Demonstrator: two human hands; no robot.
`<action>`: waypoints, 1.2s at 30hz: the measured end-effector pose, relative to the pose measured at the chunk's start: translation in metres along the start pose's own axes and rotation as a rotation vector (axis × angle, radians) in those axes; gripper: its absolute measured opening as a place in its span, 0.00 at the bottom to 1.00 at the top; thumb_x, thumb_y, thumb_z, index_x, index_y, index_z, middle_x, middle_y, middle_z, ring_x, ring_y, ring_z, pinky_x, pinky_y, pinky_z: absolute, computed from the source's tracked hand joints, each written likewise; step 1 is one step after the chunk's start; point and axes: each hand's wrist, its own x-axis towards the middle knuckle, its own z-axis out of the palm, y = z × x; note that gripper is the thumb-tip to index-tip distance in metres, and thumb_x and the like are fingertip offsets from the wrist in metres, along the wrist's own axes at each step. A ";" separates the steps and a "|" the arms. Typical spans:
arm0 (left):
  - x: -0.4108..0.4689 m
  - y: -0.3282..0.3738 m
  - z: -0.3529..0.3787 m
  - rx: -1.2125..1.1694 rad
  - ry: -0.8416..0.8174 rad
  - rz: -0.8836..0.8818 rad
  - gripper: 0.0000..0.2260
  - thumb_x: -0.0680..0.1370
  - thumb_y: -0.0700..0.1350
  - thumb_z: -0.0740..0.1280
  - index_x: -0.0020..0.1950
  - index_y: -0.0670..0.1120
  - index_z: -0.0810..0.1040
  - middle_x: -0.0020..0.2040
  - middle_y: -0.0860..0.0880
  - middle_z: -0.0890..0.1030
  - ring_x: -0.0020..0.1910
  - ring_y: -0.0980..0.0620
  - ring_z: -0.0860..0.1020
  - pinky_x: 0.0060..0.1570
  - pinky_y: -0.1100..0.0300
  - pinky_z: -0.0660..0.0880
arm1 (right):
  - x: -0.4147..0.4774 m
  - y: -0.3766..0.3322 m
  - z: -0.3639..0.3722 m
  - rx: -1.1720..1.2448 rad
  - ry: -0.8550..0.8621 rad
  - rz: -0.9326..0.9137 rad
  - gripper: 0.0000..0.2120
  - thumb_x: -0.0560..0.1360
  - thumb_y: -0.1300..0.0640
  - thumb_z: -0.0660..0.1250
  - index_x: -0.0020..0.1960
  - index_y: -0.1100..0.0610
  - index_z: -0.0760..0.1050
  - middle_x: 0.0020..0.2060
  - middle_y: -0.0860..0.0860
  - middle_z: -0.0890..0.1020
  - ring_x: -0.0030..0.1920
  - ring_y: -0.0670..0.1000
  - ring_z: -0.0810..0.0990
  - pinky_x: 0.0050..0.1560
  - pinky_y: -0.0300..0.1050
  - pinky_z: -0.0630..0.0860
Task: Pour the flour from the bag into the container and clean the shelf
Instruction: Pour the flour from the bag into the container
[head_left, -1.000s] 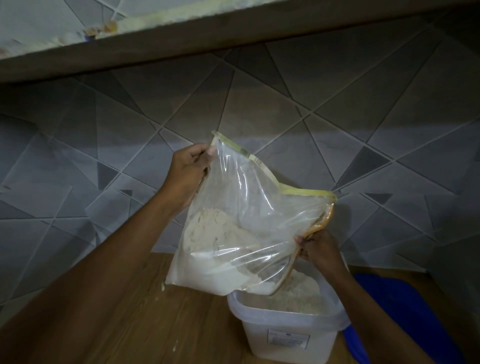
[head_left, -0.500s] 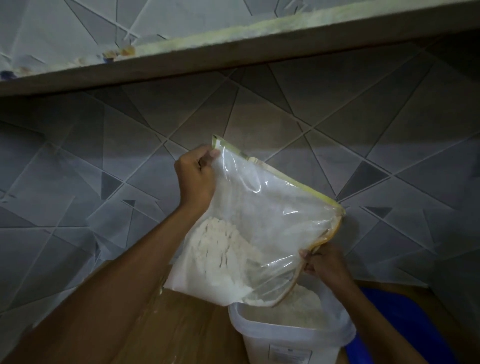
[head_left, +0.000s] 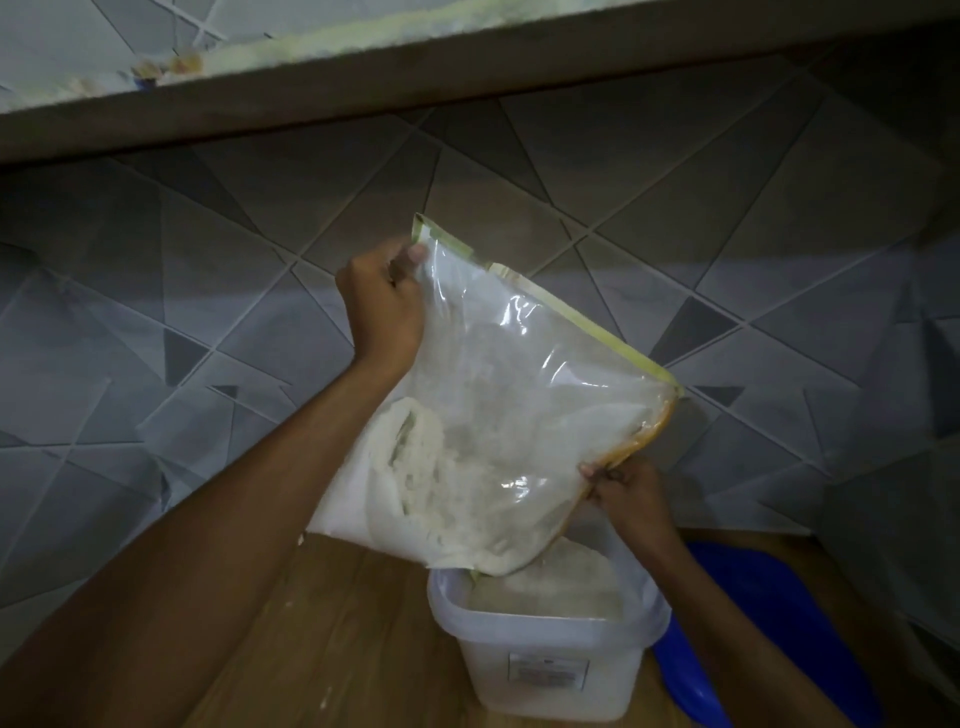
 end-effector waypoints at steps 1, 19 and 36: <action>0.000 -0.003 0.000 0.001 0.002 -0.005 0.10 0.79 0.44 0.67 0.47 0.38 0.85 0.37 0.42 0.84 0.32 0.57 0.73 0.37 0.63 0.70 | -0.001 0.000 0.000 0.003 -0.021 0.008 0.05 0.75 0.58 0.73 0.41 0.53 0.82 0.42 0.54 0.87 0.48 0.56 0.86 0.53 0.67 0.81; 0.000 -0.008 -0.007 -0.037 -0.070 -0.012 0.11 0.79 0.44 0.67 0.43 0.40 0.84 0.34 0.54 0.76 0.35 0.61 0.71 0.36 0.60 0.70 | -0.019 -0.022 -0.014 -0.031 0.099 0.083 0.06 0.73 0.64 0.75 0.39 0.58 0.81 0.35 0.53 0.86 0.41 0.54 0.85 0.44 0.49 0.82; -0.014 0.010 -0.009 -0.126 -0.228 0.108 0.17 0.78 0.41 0.67 0.32 0.42 0.66 0.30 0.55 0.60 0.33 0.58 0.61 0.32 0.59 0.58 | -0.027 -0.140 0.015 -0.418 0.450 -0.526 0.21 0.78 0.57 0.70 0.68 0.59 0.71 0.64 0.54 0.73 0.61 0.48 0.74 0.58 0.43 0.76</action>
